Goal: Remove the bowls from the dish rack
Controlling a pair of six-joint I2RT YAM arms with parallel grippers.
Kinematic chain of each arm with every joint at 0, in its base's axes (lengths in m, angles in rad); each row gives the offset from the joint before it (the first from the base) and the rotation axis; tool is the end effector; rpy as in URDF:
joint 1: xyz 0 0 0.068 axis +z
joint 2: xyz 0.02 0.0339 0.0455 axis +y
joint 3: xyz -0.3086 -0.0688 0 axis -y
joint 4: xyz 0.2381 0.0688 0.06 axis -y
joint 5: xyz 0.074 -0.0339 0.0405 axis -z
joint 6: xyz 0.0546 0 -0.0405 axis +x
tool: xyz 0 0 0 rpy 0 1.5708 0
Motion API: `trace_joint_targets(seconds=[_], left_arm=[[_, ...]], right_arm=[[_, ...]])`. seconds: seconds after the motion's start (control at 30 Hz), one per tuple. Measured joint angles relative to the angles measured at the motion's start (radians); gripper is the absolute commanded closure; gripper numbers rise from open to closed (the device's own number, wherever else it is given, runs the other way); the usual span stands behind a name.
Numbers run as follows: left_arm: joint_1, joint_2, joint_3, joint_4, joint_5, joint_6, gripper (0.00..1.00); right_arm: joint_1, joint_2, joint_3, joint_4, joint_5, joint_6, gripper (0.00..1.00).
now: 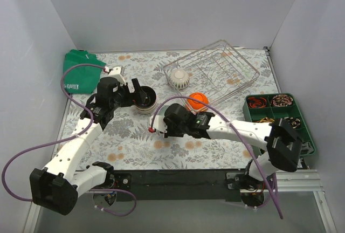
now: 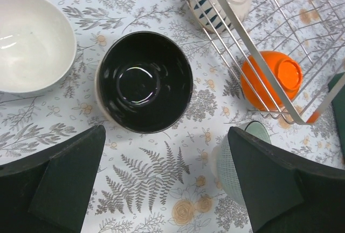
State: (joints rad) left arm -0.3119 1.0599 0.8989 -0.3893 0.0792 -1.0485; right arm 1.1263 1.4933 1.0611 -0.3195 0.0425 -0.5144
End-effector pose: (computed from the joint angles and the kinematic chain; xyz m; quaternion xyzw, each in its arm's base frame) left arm 0.2111 -0.0726 0.3366 -0.2959 0.8204 -0.3338 0.3577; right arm 0.1446 0.2982 0.2881 -0.6650 0.6316 0.1013 0.3855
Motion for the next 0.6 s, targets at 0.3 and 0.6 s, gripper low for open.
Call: trace_joint_targets(seconds=[0.3,0.6], left_arm=[[0.000,-0.063,-0.109,0.035,-0.210,0.029,0.02],[0.000,-0.097,-0.183,0.084,-0.321,0.041,0.02]], right_arm=[[0.043,0.209,0.100,-0.076,0.168,-0.143,0.99],[0.085,0.356,0.216,-0.105,0.266,-0.232,0.81]])
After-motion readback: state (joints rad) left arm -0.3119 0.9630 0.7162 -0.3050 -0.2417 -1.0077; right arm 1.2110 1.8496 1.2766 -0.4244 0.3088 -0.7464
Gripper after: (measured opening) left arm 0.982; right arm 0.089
